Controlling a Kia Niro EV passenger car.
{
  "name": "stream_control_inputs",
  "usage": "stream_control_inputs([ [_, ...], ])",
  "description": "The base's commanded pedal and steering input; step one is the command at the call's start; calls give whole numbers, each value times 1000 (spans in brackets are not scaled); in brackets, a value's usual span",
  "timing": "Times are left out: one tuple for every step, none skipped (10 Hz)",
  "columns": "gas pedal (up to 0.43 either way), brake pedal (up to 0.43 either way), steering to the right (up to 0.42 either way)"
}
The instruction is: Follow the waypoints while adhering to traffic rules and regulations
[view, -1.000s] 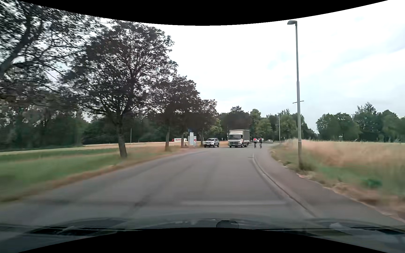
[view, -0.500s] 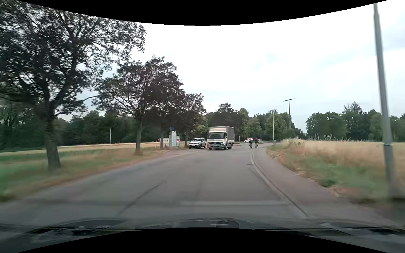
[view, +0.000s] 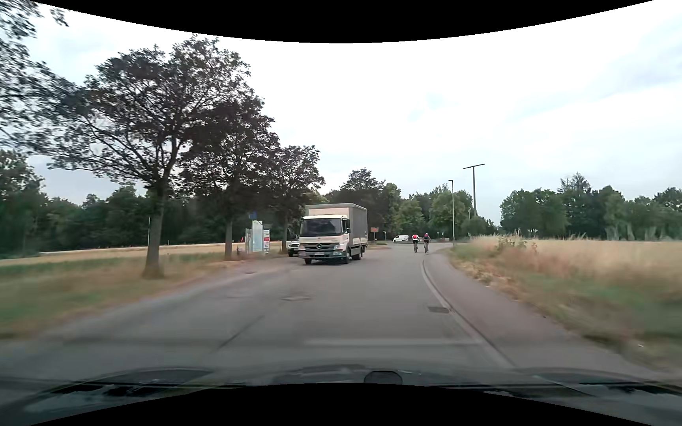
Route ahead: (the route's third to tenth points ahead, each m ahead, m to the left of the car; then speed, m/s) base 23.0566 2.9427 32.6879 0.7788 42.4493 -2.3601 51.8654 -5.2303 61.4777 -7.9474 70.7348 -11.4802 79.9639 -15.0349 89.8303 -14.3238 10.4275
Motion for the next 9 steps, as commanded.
stream_control_inputs([
  [67,0,48],
  [59,0,48],
  [39,0,47],
  [8,0,44],
  [0,0,41],
  [0,0,37],
  [0,0,33],
  [0,0,33],
  [0,0,33],
])
